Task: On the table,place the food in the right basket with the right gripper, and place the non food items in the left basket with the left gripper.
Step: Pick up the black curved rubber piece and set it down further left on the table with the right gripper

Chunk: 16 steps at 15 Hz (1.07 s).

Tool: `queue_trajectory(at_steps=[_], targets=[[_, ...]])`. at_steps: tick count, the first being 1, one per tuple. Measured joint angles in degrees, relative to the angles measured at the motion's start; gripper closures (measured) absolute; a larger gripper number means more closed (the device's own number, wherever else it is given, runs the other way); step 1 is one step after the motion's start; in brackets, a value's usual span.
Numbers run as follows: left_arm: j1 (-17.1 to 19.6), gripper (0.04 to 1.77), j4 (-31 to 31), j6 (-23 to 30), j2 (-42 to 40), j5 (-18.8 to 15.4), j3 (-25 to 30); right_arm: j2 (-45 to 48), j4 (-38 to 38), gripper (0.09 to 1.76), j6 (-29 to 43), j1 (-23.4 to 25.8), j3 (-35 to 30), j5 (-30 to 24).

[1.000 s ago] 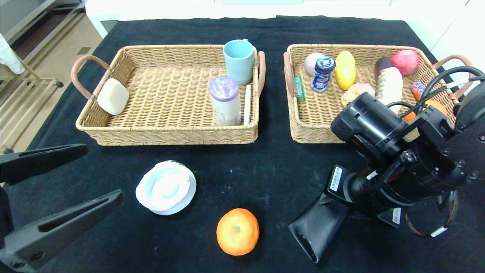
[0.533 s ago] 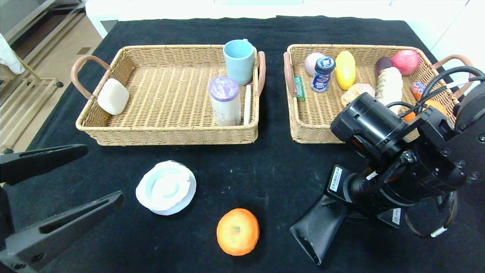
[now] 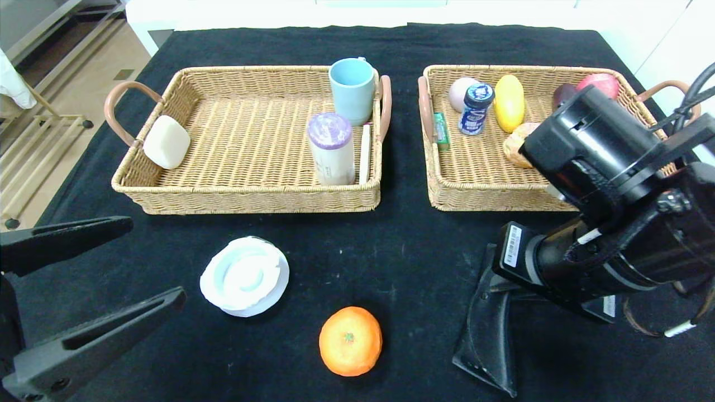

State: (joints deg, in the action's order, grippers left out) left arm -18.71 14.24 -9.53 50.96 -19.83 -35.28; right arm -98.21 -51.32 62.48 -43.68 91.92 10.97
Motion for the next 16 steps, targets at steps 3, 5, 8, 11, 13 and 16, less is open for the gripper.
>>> queue_trajectory(at_steps=[3,5,8,11,13,16], targets=[[0.0,0.09,0.0,0.0,0.1,0.0,0.1,2.3,-3.5,1.55,-4.7,-2.8,2.4,0.0],[0.0,0.09,0.0,-0.3,0.1,0.0,0.2,3.3,-4.7,1.55,-10.0,-4.8,2.9,-0.2],[0.0,0.09,0.0,-0.3,0.1,0.0,0.2,4.2,-5.7,1.55,-21.3,-6.6,3.1,-4.4],[0.0,0.09,0.0,-0.3,0.0,0.1,0.0,3.7,-5.6,1.55,-32.9,-7.1,3.7,-6.8],[0.0,0.09,0.0,-0.2,-0.1,0.2,-0.4,2.1,-5.6,1.55,-37.8,-7.3,5.3,-6.9],[0.1,0.09,-0.1,-0.2,-0.3,0.2,-0.6,-1.4,-5.7,1.55,-42.9,-7.5,9.2,-6.9]])
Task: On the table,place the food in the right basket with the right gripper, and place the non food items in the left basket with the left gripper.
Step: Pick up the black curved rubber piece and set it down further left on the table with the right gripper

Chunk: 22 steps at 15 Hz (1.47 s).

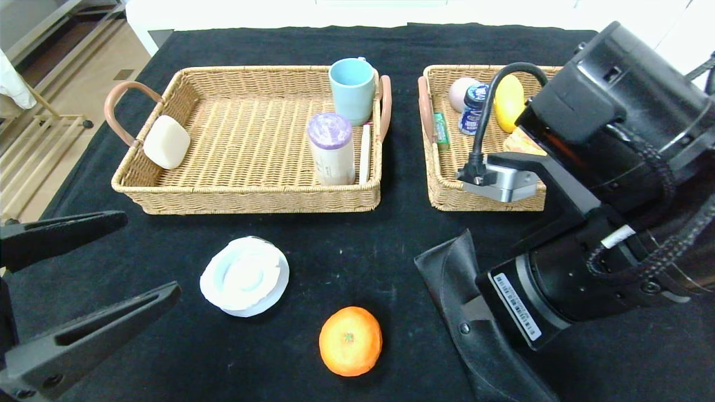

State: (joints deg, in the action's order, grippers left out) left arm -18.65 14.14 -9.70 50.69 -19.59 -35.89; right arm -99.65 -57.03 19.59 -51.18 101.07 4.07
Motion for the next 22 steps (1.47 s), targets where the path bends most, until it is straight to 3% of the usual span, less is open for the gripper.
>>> queue_trajectory(at_steps=[7,13,20,22], targets=[[0.1,0.09,0.0,0.0,-0.2,0.0,-0.2,-9.0,0.3,1.56,-4.6,-0.4,11.7,0.0],[0.0,0.09,0.0,-0.1,-0.2,0.0,-0.2,-11.4,8.2,1.56,-5.3,0.8,12.1,0.6],[0.0,0.09,0.0,-0.1,-0.2,0.0,-0.1,-12.2,9.8,1.56,-5.1,2.6,12.1,0.7],[0.0,0.09,0.0,-0.1,-0.2,0.0,0.0,-12.3,10.1,1.25,-5.1,3.0,12.0,0.7]])
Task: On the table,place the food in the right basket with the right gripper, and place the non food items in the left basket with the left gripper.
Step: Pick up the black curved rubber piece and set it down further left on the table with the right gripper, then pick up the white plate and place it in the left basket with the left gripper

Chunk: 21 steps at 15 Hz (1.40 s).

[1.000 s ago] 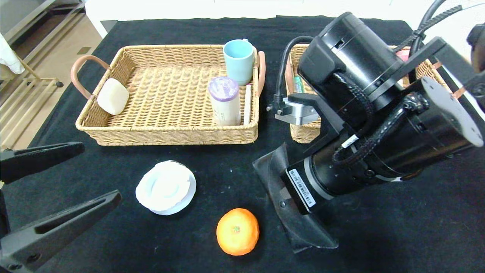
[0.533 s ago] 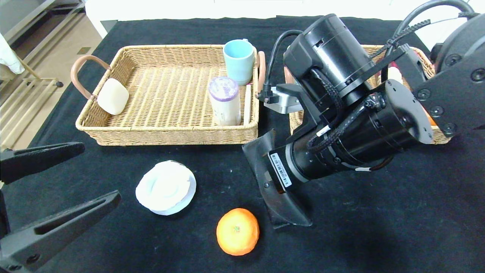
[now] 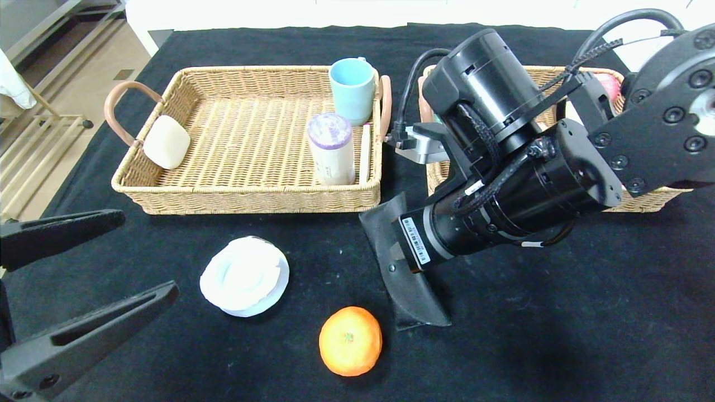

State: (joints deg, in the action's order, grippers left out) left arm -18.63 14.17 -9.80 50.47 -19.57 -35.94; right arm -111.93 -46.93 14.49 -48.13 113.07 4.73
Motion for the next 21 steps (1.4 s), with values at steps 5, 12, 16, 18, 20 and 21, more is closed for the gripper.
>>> queue_trajectory(at_steps=[5,12,16,18,20,21], targets=[[0.0,0.09,0.0,0.0,0.3,0.0,0.2,0.1,-0.2,0.72,0.1,0.3,-0.1,-0.1],[0.0,0.09,-0.2,0.1,0.8,0.1,0.1,8.2,1.8,0.38,0.0,-0.5,-9.6,0.4],[0.2,0.09,-3.4,0.2,1.8,0.2,-0.7,17.5,17.5,0.28,-5.1,0.6,-29.7,0.2],[0.2,0.09,-5.5,0.1,2.0,0.3,-1.4,22.3,28.7,0.25,-10.0,2.0,-41.0,-0.1],[0.0,0.09,-7.1,0.1,1.8,0.3,-1.8,27.5,38.8,0.23,-15.0,3.3,-51.1,-0.5],[0.0,0.09,-8.0,0.2,1.6,0.4,-2.1,30.3,41.9,0.22,-17.1,3.8,-55.0,-1.2]])
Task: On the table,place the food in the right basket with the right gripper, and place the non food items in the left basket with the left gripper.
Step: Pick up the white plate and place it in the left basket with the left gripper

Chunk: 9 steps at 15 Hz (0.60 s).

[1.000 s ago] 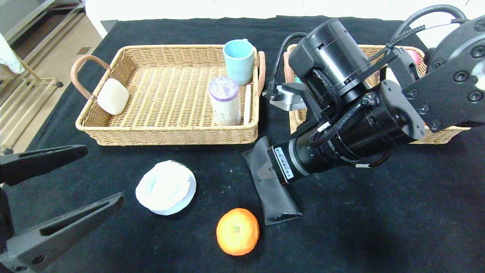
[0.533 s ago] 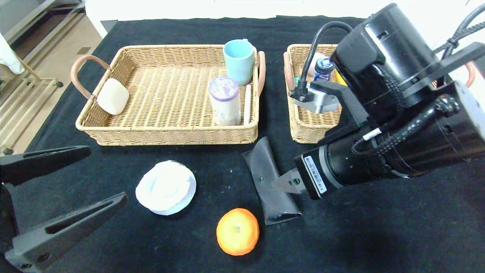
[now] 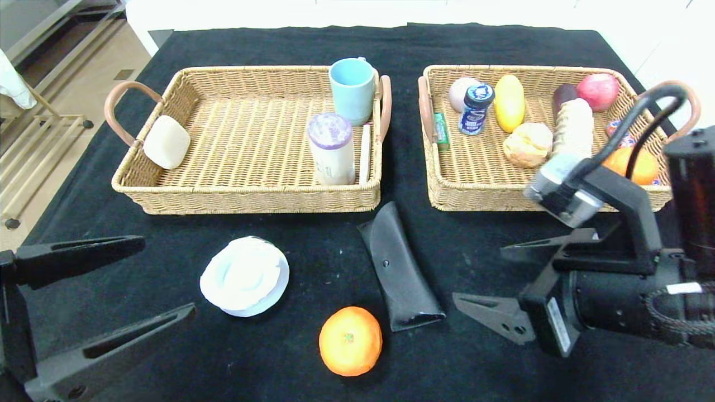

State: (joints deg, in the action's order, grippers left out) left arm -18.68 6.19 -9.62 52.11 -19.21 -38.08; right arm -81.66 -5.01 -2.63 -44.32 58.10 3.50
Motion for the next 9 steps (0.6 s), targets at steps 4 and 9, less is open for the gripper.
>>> queue_trajectory(at_steps=[4,9], targets=[[-0.3,0.09,-8.6,-0.2,0.7,3.3,-4.7,7.3,8.3,0.19,-3.6,4.0,-9.0,-6.2],[-3.9,0.09,-20.6,0.9,5.3,16.2,-12.8,11.0,19.7,0.17,-5.0,12.6,-17.0,-14.0]])
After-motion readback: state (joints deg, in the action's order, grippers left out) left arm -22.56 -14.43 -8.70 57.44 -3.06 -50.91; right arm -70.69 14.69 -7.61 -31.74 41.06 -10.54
